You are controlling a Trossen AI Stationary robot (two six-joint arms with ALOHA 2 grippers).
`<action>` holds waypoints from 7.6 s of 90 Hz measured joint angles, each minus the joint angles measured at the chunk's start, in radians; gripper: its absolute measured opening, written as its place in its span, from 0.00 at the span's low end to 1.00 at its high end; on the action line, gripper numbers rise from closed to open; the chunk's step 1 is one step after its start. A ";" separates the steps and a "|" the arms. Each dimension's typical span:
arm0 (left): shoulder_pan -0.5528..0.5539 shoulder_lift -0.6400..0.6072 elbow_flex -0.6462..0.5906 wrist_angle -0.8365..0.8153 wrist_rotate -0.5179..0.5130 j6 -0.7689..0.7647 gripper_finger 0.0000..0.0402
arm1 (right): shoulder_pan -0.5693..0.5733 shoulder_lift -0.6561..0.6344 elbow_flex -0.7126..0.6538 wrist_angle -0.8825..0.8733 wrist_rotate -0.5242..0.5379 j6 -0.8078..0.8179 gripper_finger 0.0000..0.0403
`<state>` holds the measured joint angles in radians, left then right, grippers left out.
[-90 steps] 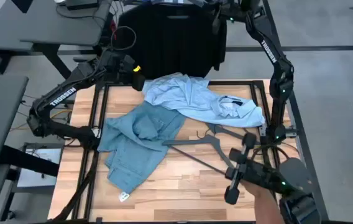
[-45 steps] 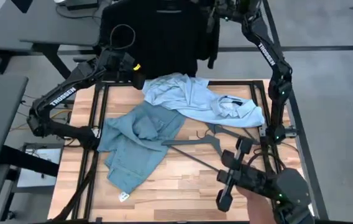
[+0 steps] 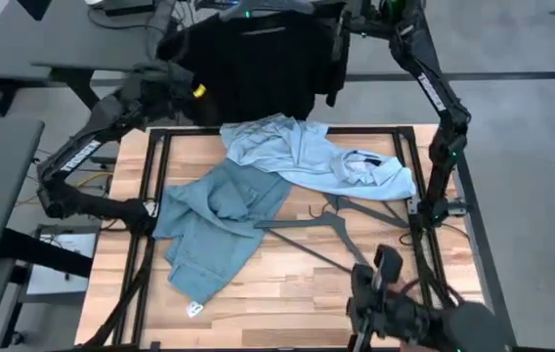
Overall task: Hang clothes
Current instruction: Unhang the black shirt from the rack, then hang the grey hanger on the rack
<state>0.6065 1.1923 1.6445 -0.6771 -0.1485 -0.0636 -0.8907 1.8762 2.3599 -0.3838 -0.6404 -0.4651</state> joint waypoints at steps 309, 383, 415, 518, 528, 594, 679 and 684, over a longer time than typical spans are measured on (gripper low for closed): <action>-0.121 0.027 0.275 -0.233 0.255 0.377 0.05 | 0.556 -0.112 -0.004 -0.737 0.605 0.444 0.50; -0.120 -0.050 0.275 -0.198 0.163 0.367 0.05 | 0.434 -0.120 -0.012 -0.679 0.588 0.355 0.68; -0.120 -0.048 0.275 -0.195 0.209 0.333 0.05 | 0.442 -0.007 -0.012 -0.606 0.545 0.352 0.51; -0.121 -0.103 0.277 0.803 0.372 -0.032 0.04 | 0.647 -0.204 -0.008 -0.631 0.556 0.483 0.00; -0.121 -0.103 0.279 0.768 0.390 -0.004 0.04 | 0.702 -0.244 -0.006 -0.604 0.574 0.490 0.00; -0.121 -0.101 0.279 -0.117 0.056 0.134 0.04 | 0.939 -0.214 -0.092 -0.660 0.475 0.412 0.00; -0.135 -0.027 0.278 -0.541 0.276 0.296 0.04 | 0.671 -0.217 -0.203 -0.773 0.533 0.535 0.45; -0.137 -0.025 0.277 -0.549 0.296 0.312 0.04 | 0.673 -0.215 -0.203 -0.690 0.528 0.534 0.45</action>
<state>0.4694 1.1674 1.9210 -1.2265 0.1479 0.2488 -0.2179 1.6608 2.1571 -1.0741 -0.1120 0.0689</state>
